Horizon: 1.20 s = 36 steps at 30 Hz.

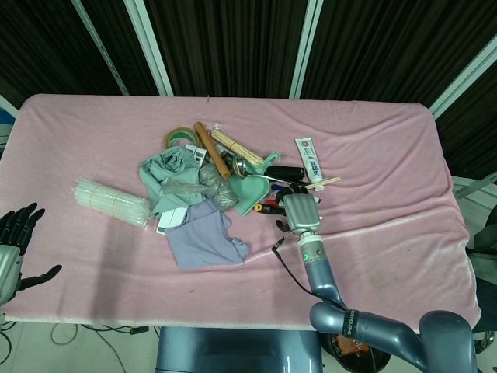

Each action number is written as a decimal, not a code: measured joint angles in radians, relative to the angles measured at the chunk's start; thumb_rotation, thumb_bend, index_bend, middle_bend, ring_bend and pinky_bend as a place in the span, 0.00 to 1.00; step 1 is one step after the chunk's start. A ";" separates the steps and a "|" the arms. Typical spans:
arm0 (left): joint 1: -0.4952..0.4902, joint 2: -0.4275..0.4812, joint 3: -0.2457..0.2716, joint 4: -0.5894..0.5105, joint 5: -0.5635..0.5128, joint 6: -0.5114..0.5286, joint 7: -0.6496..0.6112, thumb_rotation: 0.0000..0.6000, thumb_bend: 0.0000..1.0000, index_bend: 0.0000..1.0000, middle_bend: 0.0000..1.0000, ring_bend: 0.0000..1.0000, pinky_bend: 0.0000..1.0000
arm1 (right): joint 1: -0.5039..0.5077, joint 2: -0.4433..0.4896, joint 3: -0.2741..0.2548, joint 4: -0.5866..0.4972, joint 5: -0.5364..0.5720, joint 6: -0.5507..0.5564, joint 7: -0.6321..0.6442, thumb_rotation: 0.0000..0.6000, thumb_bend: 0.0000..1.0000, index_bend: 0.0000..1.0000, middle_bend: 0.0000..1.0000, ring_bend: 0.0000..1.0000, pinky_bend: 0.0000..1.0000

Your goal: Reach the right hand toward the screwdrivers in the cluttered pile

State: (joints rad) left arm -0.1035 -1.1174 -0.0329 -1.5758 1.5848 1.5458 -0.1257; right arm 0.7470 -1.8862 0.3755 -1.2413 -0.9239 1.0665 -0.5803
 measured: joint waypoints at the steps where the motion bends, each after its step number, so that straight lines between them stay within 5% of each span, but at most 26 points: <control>1: 0.000 0.000 0.000 0.000 -0.001 -0.001 0.000 1.00 0.00 0.00 0.00 0.00 0.00 | 0.003 -0.004 0.000 0.011 0.001 -0.003 0.004 1.00 0.30 0.44 0.34 0.20 0.26; 12: -0.003 0.002 -0.002 -0.005 -0.009 -0.009 -0.004 1.00 0.00 0.00 0.00 0.00 0.00 | 0.046 -0.049 -0.005 0.148 0.011 -0.047 0.034 1.00 0.33 0.48 0.37 0.21 0.27; 21: -0.001 0.003 -0.006 -0.006 -0.011 -0.003 -0.008 1.00 0.00 0.00 0.00 0.00 0.00 | 0.037 -0.053 -0.039 0.163 0.016 -0.064 0.043 1.00 0.50 0.60 0.46 0.26 0.31; 28: -0.001 0.003 -0.005 -0.006 -0.008 -0.001 -0.012 1.00 0.00 0.00 0.00 0.00 0.00 | 0.022 -0.014 -0.047 0.062 -0.035 -0.030 0.074 1.00 0.52 0.63 0.48 0.26 0.31; 36: 0.002 0.001 -0.006 -0.006 -0.007 0.007 -0.015 1.00 0.00 0.00 0.00 0.00 0.00 | 0.002 0.106 -0.026 -0.200 -0.128 0.060 0.095 1.00 0.52 0.63 0.47 0.26 0.31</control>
State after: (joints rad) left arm -0.1013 -1.1160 -0.0391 -1.5818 1.5783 1.5527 -0.1407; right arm 0.7485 -1.7798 0.3490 -1.4418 -1.0516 1.1264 -0.4853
